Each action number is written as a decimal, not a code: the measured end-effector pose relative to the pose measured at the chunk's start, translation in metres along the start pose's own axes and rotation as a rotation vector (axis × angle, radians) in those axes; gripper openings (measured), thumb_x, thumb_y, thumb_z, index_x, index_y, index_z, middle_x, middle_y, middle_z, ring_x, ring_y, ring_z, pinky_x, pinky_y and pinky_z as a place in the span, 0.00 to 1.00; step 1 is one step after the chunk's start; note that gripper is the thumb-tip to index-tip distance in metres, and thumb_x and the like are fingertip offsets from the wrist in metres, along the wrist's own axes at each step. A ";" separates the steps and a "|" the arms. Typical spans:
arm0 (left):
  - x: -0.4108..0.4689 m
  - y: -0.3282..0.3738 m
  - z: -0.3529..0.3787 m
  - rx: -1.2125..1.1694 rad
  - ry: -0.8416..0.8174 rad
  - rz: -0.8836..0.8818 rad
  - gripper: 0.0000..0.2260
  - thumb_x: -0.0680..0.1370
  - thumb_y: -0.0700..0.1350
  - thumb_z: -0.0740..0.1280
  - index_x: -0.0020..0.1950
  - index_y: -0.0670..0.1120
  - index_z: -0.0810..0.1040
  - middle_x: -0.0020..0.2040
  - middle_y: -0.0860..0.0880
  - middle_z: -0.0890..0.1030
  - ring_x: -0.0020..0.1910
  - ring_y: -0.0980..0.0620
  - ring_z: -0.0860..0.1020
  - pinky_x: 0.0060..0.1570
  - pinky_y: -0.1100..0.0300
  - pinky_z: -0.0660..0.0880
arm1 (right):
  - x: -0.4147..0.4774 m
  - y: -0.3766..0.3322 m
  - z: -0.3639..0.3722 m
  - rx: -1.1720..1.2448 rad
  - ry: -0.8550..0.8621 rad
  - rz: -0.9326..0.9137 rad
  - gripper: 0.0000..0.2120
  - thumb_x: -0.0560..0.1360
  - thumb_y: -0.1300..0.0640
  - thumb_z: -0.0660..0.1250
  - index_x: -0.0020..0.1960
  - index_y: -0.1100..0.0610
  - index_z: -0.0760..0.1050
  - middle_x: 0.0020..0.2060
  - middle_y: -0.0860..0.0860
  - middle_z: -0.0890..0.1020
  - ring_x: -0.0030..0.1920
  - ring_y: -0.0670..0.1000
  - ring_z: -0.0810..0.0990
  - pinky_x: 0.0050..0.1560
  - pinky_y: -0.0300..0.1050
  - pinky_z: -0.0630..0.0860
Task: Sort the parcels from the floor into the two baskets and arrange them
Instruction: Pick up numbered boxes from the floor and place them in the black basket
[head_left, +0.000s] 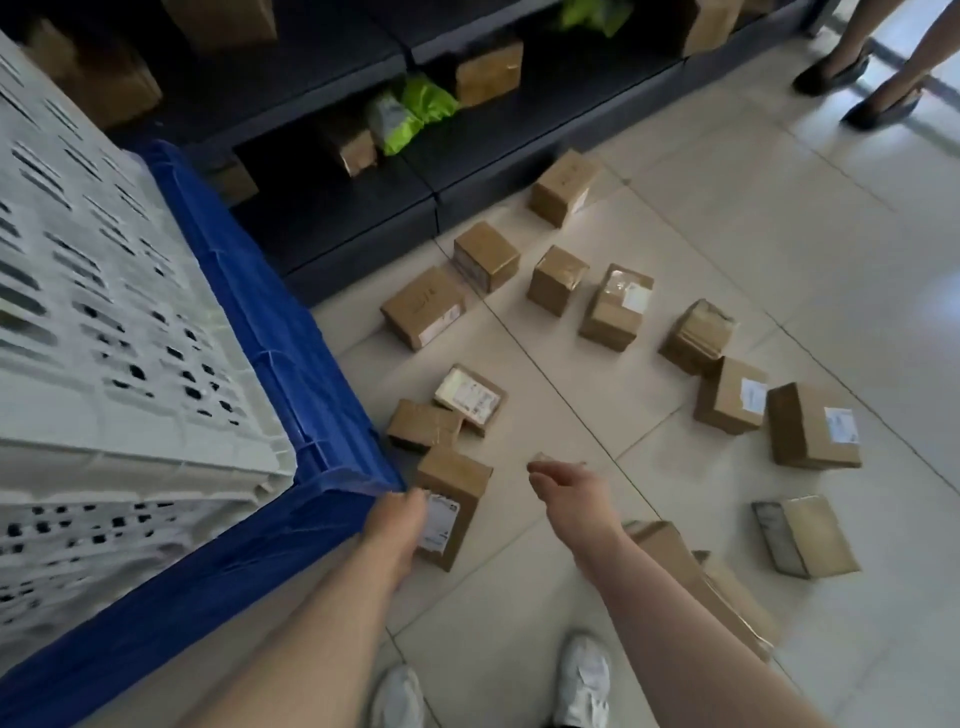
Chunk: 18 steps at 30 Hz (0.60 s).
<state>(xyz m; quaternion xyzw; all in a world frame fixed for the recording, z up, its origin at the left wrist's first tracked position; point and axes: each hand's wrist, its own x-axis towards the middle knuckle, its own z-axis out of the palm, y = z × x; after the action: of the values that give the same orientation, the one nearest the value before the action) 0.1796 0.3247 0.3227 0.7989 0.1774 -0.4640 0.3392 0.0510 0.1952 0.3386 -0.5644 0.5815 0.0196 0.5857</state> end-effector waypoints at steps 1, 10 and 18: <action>0.019 -0.007 0.008 -0.019 0.015 -0.022 0.14 0.82 0.44 0.58 0.59 0.37 0.76 0.55 0.37 0.80 0.55 0.38 0.79 0.52 0.46 0.75 | 0.019 0.012 0.006 -0.015 -0.018 0.017 0.10 0.79 0.58 0.66 0.58 0.54 0.81 0.43 0.47 0.82 0.40 0.46 0.78 0.38 0.36 0.71; 0.189 -0.077 0.065 -0.132 0.120 -0.200 0.16 0.81 0.50 0.58 0.50 0.41 0.80 0.48 0.42 0.83 0.45 0.44 0.81 0.43 0.55 0.78 | 0.162 0.093 0.084 -0.217 -0.210 -0.015 0.15 0.79 0.54 0.66 0.65 0.53 0.77 0.60 0.53 0.80 0.49 0.49 0.79 0.46 0.36 0.73; 0.281 -0.135 0.082 -0.125 0.192 -0.197 0.18 0.83 0.46 0.55 0.70 0.38 0.71 0.68 0.38 0.73 0.66 0.39 0.72 0.62 0.48 0.72 | 0.228 0.149 0.140 -0.396 -0.343 -0.080 0.27 0.73 0.48 0.71 0.71 0.48 0.72 0.69 0.50 0.73 0.65 0.53 0.75 0.65 0.50 0.74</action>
<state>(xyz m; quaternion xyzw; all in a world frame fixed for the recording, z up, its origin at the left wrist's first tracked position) 0.1904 0.3536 0.0020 0.7957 0.3152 -0.4044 0.3224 0.1156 0.2003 0.0392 -0.6790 0.4359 0.2051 0.5539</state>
